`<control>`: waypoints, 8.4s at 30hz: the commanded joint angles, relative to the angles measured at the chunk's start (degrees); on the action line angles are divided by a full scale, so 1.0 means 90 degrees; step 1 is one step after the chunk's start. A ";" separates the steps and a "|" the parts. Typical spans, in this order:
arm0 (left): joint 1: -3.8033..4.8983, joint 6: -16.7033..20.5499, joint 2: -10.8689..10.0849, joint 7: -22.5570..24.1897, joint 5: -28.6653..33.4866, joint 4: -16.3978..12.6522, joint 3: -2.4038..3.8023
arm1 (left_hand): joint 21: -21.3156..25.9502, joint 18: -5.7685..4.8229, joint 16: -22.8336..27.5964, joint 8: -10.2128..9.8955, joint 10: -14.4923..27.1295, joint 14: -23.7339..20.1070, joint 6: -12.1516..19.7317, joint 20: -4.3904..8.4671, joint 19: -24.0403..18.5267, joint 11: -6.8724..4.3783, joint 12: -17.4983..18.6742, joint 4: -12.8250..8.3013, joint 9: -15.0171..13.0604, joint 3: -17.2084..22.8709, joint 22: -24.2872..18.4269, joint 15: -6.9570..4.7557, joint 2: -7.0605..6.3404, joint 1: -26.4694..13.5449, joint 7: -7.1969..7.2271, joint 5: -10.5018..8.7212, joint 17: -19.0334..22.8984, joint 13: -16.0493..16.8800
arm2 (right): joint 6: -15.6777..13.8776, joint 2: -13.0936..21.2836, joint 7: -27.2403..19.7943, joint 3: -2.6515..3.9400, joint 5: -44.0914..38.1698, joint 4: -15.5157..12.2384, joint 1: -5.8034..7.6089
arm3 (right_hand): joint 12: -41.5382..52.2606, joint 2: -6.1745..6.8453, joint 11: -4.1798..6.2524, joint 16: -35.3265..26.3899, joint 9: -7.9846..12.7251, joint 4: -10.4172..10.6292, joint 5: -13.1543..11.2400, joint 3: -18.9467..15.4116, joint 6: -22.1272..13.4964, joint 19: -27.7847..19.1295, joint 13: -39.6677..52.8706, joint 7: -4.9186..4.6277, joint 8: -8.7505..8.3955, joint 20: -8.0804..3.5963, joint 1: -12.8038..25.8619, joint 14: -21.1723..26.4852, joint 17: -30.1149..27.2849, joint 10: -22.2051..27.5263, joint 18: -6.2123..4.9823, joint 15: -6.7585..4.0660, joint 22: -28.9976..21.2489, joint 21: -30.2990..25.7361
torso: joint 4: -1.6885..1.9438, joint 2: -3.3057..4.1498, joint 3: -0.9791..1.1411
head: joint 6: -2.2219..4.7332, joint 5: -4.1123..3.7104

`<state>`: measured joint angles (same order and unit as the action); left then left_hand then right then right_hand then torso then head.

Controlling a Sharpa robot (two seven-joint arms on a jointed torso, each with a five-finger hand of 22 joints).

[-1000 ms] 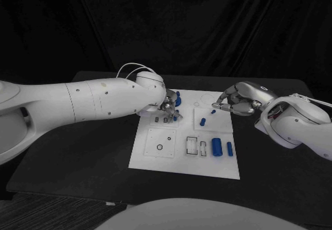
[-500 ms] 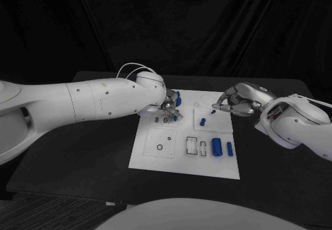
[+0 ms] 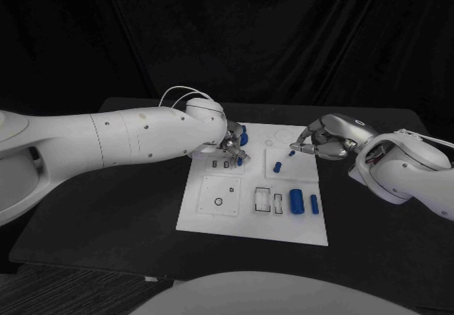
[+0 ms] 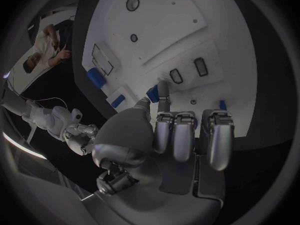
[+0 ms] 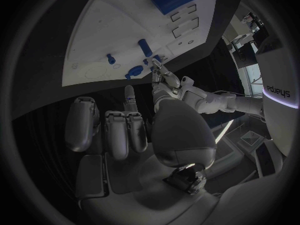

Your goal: Assemble the parts on the task board

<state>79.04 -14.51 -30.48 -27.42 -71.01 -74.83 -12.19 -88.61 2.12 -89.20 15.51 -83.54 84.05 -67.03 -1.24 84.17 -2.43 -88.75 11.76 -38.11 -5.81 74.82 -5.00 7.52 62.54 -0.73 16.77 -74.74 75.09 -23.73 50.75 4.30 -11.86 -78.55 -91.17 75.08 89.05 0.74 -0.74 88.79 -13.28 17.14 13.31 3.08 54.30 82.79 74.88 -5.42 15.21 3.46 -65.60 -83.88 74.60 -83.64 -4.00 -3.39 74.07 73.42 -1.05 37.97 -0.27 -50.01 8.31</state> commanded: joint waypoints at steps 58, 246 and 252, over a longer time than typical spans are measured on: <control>-0.0013 0.0513 -0.0397 0.0018 0.0015 -0.0287 0.0008 | 0.0141 -0.0120 -0.0089 -0.0396 -0.0718 0.0661 -0.0074 0.0013 0.0348 -0.0058 -0.0139 -0.0780 -0.0424 0.1950 0.1331 -0.0046 -0.0707 -0.0021 0.0021 0.0673 -0.1695 0.1657 | 0.0103 -0.0039 0.0134 0.0004 -0.0010 0.0101 -0.0073 | 0.0106 -0.0120 -0.0017 -0.0043 -0.0105 -0.0049 0.0068 -0.0040 -0.0095 -0.0066 0.1680 0.0009 0.0154 0.0000 -0.0014 -0.0610 0.1458 -0.0707 0.0000 0.0063 0.1176 -0.0136 | 0.0011 -0.0002 -0.0002 | 0.0001 0.0075; -0.0174 0.0444 -0.0756 0.0236 0.0291 -0.0497 0.0002 | 0.0282 -0.0100 -0.0089 -0.0895 -0.0718 0.0661 -0.0232 0.0053 0.0335 -0.0086 -0.0139 -0.1400 -0.1134 0.4766 0.1355 -0.0075 -0.1848 -0.0694 0.0030 0.0498 -0.1695 0.1657 | 0.0568 -0.0136 0.0451 0.0004 -0.0010 0.0230 -0.0250 | 0.0106 -0.0124 -0.0033 -0.0168 -0.0174 -0.0081 0.0270 -0.0025 -0.0165 -0.0179 0.1680 -0.0001 0.0258 0.0013 -0.0222 -0.0561 0.1288 -0.0707 -0.0054 0.0077 0.1100 -0.0410 | -0.0003 0.0003 -0.0012 | 0.0001 0.0278; -0.0176 0.0609 -0.0770 0.0307 0.0335 -0.0496 0.0002 | 0.0291 -0.0100 -0.0089 -0.0834 -0.0718 0.0661 -0.0194 0.0039 0.0336 -0.0074 -0.0139 -0.1814 -0.1318 0.5409 0.1363 -0.0068 -0.1922 -0.0985 0.0021 0.0469 -0.1695 0.1657 | 0.0569 -0.0153 0.0456 0.0004 -0.0010 0.0249 -0.0254 | 0.0106 -0.0124 -0.0034 -0.0189 -0.0176 -0.0080 0.0272 -0.0024 -0.0164 -0.0192 0.1680 -0.0002 0.0262 0.0014 -0.0227 -0.0552 0.1259 -0.0707 -0.0060 0.0077 0.1091 -0.0440 | -0.0002 0.0005 -0.0010 | 0.0001 0.0271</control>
<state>77.58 -10.31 -37.42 -26.23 -69.24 -79.24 -12.20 -87.04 2.12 -89.20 8.34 -84.04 84.05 -69.59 -1.21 84.18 -2.32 -88.76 -2.07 -47.79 35.21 74.82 -5.01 -9.80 53.60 -0.84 20.13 -74.74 75.05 -18.93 49.40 7.26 -11.85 -78.54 -88.99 72.95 89.05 0.13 -1.04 88.07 -13.96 17.12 14.64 3.07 53.51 81.46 74.87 -5.65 16.54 3.58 -66.23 -84.22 74.60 -83.93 -4.01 -2.74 74.07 70.66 -1.06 38.01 -0.37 -50.00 10.78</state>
